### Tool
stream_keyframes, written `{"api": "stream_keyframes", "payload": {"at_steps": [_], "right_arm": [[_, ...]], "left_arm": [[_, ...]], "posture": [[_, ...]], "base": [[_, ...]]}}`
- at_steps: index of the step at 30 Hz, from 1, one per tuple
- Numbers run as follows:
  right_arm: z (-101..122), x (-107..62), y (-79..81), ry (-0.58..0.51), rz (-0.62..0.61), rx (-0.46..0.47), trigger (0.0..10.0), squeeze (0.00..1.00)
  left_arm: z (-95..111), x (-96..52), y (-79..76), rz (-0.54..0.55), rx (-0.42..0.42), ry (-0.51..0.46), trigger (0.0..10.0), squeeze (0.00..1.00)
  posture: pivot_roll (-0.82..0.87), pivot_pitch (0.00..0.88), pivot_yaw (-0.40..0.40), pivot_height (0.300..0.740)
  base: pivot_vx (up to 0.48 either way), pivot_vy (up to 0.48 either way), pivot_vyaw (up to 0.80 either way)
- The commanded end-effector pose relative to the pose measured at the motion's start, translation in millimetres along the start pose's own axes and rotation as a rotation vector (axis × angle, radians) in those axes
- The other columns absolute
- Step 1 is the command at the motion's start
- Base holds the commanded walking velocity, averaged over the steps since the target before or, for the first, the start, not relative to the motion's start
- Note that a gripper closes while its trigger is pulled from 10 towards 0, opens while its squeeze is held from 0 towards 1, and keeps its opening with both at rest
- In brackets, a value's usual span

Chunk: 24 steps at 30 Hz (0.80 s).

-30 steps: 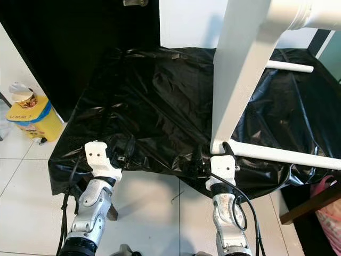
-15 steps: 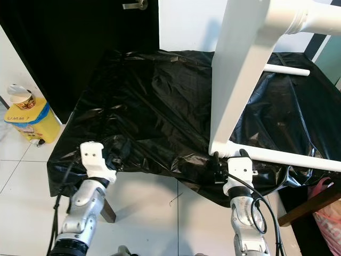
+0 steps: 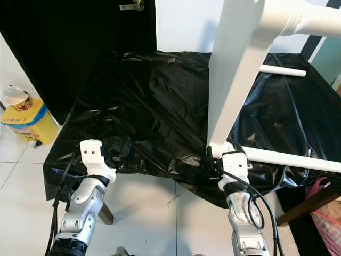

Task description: Building children table

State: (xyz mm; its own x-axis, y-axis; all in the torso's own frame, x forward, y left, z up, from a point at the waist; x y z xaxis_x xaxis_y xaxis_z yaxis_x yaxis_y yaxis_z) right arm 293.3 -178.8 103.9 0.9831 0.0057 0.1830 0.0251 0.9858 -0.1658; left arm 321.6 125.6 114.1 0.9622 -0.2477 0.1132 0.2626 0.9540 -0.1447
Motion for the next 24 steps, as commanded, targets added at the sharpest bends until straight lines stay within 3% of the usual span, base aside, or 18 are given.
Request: {"api": "stream_keyframes", "payload": {"at_steps": [1, 8, 13, 14, 19, 20, 21, 22, 24], "right_arm": [[-0.8, -2.8, -3.4, 0.011, -0.005, -0.002, 10.0, 0.00], [-0.8, -3.7, -6.2, 0.015, -0.034, 0.013, 10.0, 0.00], [-2.4, 2.8, -18.0, 0.034, -0.135, 0.052, 10.0, 0.00], [-1.7, 5.1, -15.9, 0.032, -0.125, 0.063, 10.0, 1.00], [1.8, 9.4, -10.9, 0.020, -0.110, 0.070, 10.0, 1.00], [2.8, 10.2, -9.3, 0.017, -0.107, 0.065, 10.0, 1.00], [2.8, 10.2, -9.3, 0.017, -0.107, 0.065, 10.0, 1.00], [3.0, 10.5, -7.0, 0.017, -0.097, 0.067, 10.0, 0.00], [3.0, 10.5, -7.0, 0.017, -0.097, 0.067, 10.0, 0.00]], "left_arm": [[0.0, -2.2, -3.5, -0.045, 0.019, 0.015, 10.0, 0.00], [0.5, -3.2, -7.1, -0.066, 0.048, 0.018, 10.0, 0.00], [4.9, -1.5, -5.8, -0.072, 0.086, -0.003, 10.0, 0.00], [7.3, -0.4, -6.3, -0.081, 0.086, -0.011, 10.0, 0.00], [13.1, 0.8, -7.8, -0.112, 0.059, -0.031, 10.0, 0.00], [15.5, 0.9, -7.4, -0.117, 0.042, -0.041, 10.0, 1.00], [15.5, 0.9, -7.4, -0.117, 0.042, -0.041, 10.0, 1.00], [17.9, 1.0, -6.3, -0.112, 0.047, -0.050, 10.0, 1.00], [17.9, 1.0, -6.3, -0.112, 0.047, -0.050, 10.0, 1.00]], "posture": [[-0.02, 0.010, -0.025, 0.740], [-0.01, 0.012, -0.025, 0.740], [-0.01, 0.025, -0.027, 0.740], [0.00, 0.027, -0.025, 0.740], [0.00, 0.030, -0.024, 0.740], [0.00, 0.033, -0.025, 0.740], [0.00, 0.033, -0.025, 0.740], [0.00, 0.036, -0.026, 0.740], [0.00, 0.036, -0.026, 0.740]], "base": [[0.000, 0.000, 0.00], [0.000, 0.000, 0.00], [0.000, 0.000, 0.00], [0.000, 0.000, 0.00], [0.000, 0.000, 0.00], [0.000, 0.000, 0.00], [0.000, 0.000, 0.00], [0.000, 0.000, 0.00], [0.000, 0.000, 0.00]]}}
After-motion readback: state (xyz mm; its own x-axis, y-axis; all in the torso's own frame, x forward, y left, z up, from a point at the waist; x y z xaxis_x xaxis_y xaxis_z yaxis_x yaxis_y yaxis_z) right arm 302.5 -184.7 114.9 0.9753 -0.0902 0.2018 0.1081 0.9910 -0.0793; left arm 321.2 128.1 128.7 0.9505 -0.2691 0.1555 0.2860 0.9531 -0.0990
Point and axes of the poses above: a point about 5 cm out from each wrist's last joint towards the gripper, its own x axis pointing out of the wrist towards the gripper, its own z axis along the axis of the wrist's last joint, y = z × x, the point moved 4 cm from there along x, pointing out of the wrist towards the gripper
